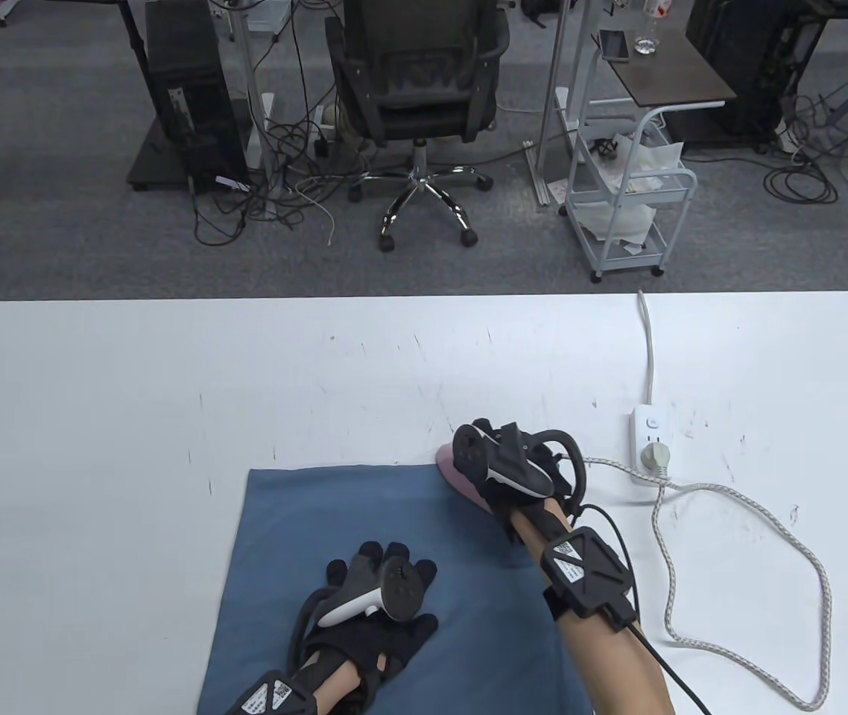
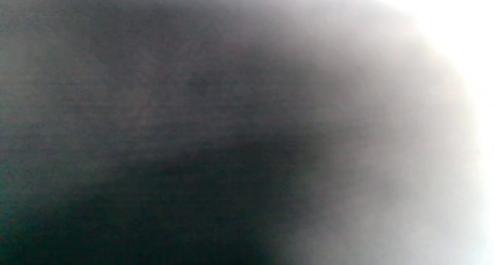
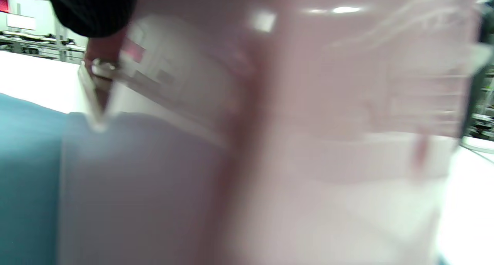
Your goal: Iron pillowcase with electric iron on table
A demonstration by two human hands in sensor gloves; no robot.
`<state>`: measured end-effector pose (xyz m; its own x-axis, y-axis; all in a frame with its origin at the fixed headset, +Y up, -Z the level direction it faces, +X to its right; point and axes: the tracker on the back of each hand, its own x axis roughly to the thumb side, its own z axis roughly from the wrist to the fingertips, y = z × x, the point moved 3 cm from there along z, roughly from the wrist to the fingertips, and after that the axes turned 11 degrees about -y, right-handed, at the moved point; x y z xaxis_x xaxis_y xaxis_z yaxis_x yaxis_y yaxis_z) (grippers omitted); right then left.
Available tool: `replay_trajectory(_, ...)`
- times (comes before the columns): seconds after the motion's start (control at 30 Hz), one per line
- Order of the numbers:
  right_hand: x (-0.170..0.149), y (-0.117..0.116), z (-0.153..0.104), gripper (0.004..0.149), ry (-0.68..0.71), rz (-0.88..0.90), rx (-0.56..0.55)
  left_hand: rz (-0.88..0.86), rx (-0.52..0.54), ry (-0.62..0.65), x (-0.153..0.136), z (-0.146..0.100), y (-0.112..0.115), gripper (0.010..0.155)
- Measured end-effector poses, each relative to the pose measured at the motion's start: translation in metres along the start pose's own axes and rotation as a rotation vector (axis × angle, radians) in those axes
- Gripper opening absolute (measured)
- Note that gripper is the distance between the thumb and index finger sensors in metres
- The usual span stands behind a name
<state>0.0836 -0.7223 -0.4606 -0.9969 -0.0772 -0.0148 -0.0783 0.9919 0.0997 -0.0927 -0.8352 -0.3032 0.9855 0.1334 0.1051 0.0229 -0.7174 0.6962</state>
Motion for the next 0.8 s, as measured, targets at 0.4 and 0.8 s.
replay_trajectory(0.4, -0.076, -0.003, -0.009, 0.065, -0.139, -0.023, 0.013, 0.0, 0.0, 0.0, 0.0, 0.0, 0.0, 0.073)
replay_trajectory(0.8, -0.083, 0.016, -0.017, 0.062, -0.212, 0.065, 0.114, -0.014, 0.026, 0.006, -0.001, -0.002, -0.005, 0.073)
